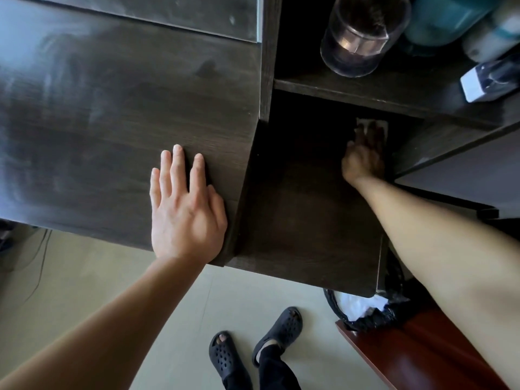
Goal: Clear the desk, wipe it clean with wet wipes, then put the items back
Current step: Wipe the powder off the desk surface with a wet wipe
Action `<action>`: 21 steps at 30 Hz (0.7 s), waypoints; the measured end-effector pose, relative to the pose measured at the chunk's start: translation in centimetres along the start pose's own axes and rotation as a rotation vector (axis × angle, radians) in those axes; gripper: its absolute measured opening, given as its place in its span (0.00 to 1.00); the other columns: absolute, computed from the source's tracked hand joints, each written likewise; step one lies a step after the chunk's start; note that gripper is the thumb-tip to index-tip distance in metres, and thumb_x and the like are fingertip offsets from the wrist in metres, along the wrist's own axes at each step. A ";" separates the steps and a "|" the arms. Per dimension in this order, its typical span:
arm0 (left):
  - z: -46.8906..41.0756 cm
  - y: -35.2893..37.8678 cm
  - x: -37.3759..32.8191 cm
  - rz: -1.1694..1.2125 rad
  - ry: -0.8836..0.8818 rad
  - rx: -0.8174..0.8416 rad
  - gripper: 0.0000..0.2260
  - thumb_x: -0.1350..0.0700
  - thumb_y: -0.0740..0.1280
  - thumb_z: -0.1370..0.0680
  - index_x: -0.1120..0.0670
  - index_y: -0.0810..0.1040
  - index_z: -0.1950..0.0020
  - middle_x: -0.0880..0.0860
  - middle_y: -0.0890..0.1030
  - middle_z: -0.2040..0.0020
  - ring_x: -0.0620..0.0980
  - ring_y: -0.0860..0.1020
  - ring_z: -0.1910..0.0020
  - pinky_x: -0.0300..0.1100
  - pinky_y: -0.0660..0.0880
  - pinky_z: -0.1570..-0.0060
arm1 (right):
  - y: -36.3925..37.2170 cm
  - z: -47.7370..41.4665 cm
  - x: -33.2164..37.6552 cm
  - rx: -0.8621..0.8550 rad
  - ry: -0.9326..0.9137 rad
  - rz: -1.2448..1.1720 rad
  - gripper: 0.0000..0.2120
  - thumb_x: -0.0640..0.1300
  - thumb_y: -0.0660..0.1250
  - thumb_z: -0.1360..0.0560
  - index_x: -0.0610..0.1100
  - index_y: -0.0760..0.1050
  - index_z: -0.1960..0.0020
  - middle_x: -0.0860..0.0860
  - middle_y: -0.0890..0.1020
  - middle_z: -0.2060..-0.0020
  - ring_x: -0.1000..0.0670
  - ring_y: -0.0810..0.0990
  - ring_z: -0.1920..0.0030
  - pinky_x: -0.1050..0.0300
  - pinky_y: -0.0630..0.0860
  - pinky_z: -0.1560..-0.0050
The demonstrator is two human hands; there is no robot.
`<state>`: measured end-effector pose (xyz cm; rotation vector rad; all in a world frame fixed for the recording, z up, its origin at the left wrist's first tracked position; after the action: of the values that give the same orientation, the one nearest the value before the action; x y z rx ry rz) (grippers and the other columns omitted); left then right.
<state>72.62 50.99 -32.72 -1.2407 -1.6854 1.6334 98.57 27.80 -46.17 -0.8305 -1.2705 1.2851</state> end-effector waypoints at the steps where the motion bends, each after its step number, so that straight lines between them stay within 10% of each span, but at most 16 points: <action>1: 0.0 0.0 0.0 -0.003 0.000 -0.001 0.23 0.54 0.54 0.21 0.62 0.67 0.29 0.65 0.61 0.26 0.64 0.57 0.26 0.57 0.53 0.27 | -0.2 0.2 -0.6 -0.006 0.118 0.015 0.26 0.46 0.50 0.18 0.42 0.49 0.23 0.43 0.46 0.23 0.42 0.43 0.24 0.48 0.43 0.25; 11: 0.0 0.0 -0.1 0.004 0.004 -0.002 0.23 0.54 0.54 0.22 0.62 0.67 0.29 0.65 0.61 0.26 0.63 0.57 0.25 0.57 0.54 0.27 | 2.2 0.8 12.3 0.202 -0.448 -0.029 0.25 0.38 0.58 0.25 0.41 0.64 0.28 0.42 0.62 0.27 0.41 0.57 0.27 0.49 0.55 0.27; 18: 0.0 0.1 -0.2 0.013 -0.009 0.023 0.23 0.54 0.54 0.22 0.61 0.66 0.29 0.65 0.60 0.25 0.63 0.55 0.25 0.57 0.52 0.26 | 0.7 4.0 -1.4 0.006 0.158 -0.065 0.27 0.43 0.53 0.20 0.44 0.47 0.23 0.44 0.43 0.23 0.42 0.41 0.24 0.48 0.44 0.25; 21: -0.1 0.1 -0.1 0.012 -0.008 0.019 0.23 0.55 0.54 0.22 0.61 0.66 0.29 0.64 0.60 0.25 0.63 0.55 0.25 0.56 0.51 0.26 | 2.0 4.6 4.2 0.025 0.018 -0.097 0.31 0.42 0.56 0.23 0.42 0.48 0.23 0.43 0.46 0.23 0.42 0.41 0.24 0.49 0.40 0.26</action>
<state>72.73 50.92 -32.76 -1.2388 -1.6663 1.6595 93.03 31.31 -46.37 -0.7525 -1.2634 1.2115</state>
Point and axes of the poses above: each hand's wrist, its own z-axis away from the middle knuckle, its own y-axis out of the palm, x = y × z, the point moved 6 cm from there along -z, towards the middle knuckle
